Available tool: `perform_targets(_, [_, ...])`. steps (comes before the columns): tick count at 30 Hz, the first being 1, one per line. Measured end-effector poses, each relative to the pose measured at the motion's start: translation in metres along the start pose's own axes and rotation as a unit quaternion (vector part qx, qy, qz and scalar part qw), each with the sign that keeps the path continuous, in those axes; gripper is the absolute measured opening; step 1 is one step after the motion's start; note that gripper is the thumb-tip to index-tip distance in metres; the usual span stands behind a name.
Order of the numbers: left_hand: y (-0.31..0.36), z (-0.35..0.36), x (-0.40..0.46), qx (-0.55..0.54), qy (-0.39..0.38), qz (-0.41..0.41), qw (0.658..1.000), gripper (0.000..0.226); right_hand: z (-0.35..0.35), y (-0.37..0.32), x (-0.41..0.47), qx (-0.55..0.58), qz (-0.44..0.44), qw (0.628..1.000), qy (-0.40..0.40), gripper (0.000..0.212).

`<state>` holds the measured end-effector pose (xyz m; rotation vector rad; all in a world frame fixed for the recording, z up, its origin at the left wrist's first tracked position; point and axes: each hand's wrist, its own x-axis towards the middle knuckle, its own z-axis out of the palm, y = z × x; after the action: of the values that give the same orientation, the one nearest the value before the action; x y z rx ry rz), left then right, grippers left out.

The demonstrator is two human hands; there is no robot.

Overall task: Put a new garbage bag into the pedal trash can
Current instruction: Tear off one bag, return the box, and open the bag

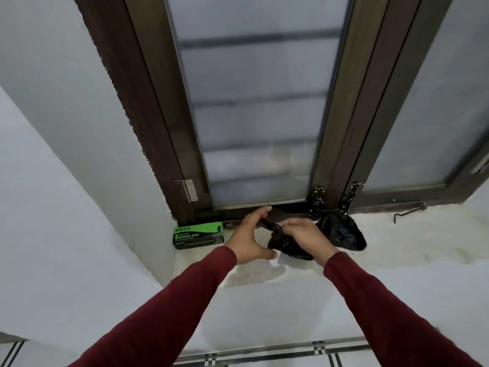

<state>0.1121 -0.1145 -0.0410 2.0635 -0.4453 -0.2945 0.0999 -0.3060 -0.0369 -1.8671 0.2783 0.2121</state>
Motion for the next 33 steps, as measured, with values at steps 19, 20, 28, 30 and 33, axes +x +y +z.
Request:
perform_targets(19, [0.053, -0.048, -0.079, -0.296, 0.144, -0.158, 0.931, 0.059, 0.037, -0.057, -0.046, 0.219, -0.061, 0.95, -0.216, 0.027])
perform_targets(20, [0.049, -0.051, -0.091, -0.282, 0.149, -0.157, 0.935, 0.043, 0.042, -0.061, -0.048, 0.223, -0.066, 0.951, -0.206, 0.025])
perform_targets(28, [0.048, -0.076, -0.149, -0.353, 0.274, -0.083, 0.891, 0.031, 0.085, -0.051, -0.107, 0.067, -0.08, 0.956, -0.273, 0.028])
perform_targets(30, [0.056, -0.08, -0.174, -0.355, 0.212, -0.099, 0.905, 0.037, 0.097, -0.053, -0.125, 0.127, -0.086, 0.963, -0.22, 0.021])
perform_targets(33, [0.051, -0.086, -0.219, -0.262, 0.064, -0.161, 0.949, 0.035, 0.115, -0.058, -0.153, 0.195, -0.088, 0.969, -0.124, 0.018])
